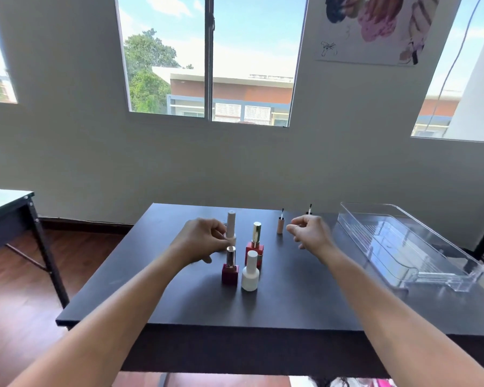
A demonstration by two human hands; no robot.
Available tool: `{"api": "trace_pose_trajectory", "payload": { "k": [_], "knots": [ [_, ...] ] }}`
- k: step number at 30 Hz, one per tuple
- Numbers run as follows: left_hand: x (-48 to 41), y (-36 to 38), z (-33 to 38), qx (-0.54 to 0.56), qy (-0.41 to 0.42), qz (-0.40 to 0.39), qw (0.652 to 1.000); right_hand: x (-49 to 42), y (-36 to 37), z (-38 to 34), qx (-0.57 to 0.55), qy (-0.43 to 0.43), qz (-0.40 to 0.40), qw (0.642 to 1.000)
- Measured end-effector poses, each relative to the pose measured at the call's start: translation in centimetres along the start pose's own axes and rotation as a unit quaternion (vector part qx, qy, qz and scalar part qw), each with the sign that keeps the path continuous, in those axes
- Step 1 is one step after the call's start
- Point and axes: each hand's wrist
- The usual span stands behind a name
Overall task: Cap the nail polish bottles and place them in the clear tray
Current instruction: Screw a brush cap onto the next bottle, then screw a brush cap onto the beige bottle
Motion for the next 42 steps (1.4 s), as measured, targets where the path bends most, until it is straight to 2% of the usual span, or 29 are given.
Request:
{"api": "trace_pose_trajectory", "payload": {
  "k": [4, 10, 22, 28, 31, 35, 37, 42],
  "knots": [
    [-0.1, 0.4, -0.7, 0.005, -0.01, -0.02, 1.0, -1.7, 1.2, -0.1, 0.022, 0.047, -0.017, 0.999],
    [-0.9, 0.9, -1.5, -0.008, -0.027, -0.027, 0.999, -3.6, 2.5, -0.2, 0.034, 0.066, -0.024, 0.997],
    [-1.3, 1.5, -2.5, -0.009, -0.014, -0.014, 1.0, -4.5, 3.9, 0.3, 0.074, 0.051, 0.024, 0.996],
    [-0.5, 1.0, -2.1, 0.025, -0.02, -0.03, 0.999, -3.5, 3.8, 0.1, 0.052, 0.033, 0.033, 0.998],
    [0.1, -0.3, -2.3, 0.023, -0.017, 0.01, 1.0, -2.4, 3.7, -0.4, 0.04, 0.0, 0.035, 0.999],
    [0.5, -2.7, -3.2, -0.077, -0.003, 0.148, 0.986, -1.0, 3.5, -1.2, 0.027, -0.049, 0.037, 0.998],
    [0.4, -3.5, -4.2, -0.106, -0.02, 0.189, 0.976, -0.4, 3.5, -1.6, 0.016, -0.06, 0.034, 0.997],
    [-0.4, -3.7, -6.0, -0.13, -0.121, 0.135, 0.975, 0.7, 3.3, -2.7, -0.016, -0.071, 0.028, 0.997]
  ]
}}
Point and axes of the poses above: each hand's wrist, its own x-axis away from the middle knuckle, its own y-axis out of the palm, z = x × y, and after that the axes turned 11 degrees about -z, right-handed
